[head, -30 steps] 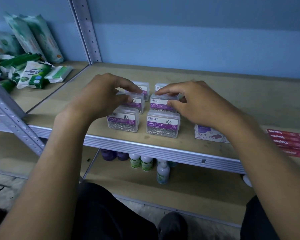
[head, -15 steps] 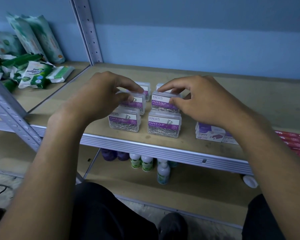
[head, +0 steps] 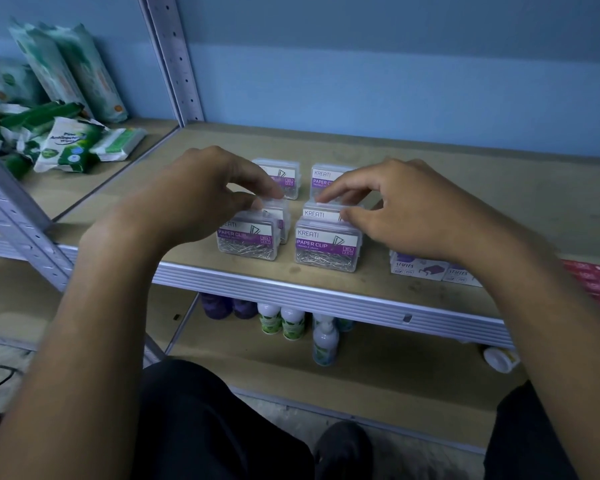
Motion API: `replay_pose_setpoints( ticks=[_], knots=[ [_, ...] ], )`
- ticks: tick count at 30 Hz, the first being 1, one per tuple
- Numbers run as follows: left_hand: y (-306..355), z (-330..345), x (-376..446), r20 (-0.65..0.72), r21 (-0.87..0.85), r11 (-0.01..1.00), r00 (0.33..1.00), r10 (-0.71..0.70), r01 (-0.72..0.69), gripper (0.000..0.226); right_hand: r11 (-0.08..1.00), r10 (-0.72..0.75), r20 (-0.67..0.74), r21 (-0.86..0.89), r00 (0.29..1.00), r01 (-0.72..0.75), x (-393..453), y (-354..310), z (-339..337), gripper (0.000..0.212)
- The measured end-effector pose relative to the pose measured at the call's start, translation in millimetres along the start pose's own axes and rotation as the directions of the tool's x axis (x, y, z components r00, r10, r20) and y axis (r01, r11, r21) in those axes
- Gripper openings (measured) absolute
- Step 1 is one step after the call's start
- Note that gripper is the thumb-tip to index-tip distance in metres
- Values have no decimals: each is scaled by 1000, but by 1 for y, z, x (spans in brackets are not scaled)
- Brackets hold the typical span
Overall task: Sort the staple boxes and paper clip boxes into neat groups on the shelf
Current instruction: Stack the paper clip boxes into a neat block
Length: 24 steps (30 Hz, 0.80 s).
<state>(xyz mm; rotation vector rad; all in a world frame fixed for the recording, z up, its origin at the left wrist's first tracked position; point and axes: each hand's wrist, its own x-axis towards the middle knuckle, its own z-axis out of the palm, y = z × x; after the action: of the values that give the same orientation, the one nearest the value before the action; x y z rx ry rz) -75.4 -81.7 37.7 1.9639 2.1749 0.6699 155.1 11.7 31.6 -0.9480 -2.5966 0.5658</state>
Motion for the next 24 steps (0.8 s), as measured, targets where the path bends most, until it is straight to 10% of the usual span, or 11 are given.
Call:
replay_pose_setpoints(
  ticks=[7,13,24],
  knots=[
    [-2,-1,1,61,25,999,998,20,-22,21,1000,7,14,-7,1000,-7,0,1,-1,23],
    [-1,-5,-4,233,121,988,964,-126,99,84,998,33,66,-52,997,-30,-3,-1,-3,64],
    [0,-3,-3,186,131,990,980,-72,48,64,997,37,103,-70,994,-29,-2,-1,-2,68]
  ],
)
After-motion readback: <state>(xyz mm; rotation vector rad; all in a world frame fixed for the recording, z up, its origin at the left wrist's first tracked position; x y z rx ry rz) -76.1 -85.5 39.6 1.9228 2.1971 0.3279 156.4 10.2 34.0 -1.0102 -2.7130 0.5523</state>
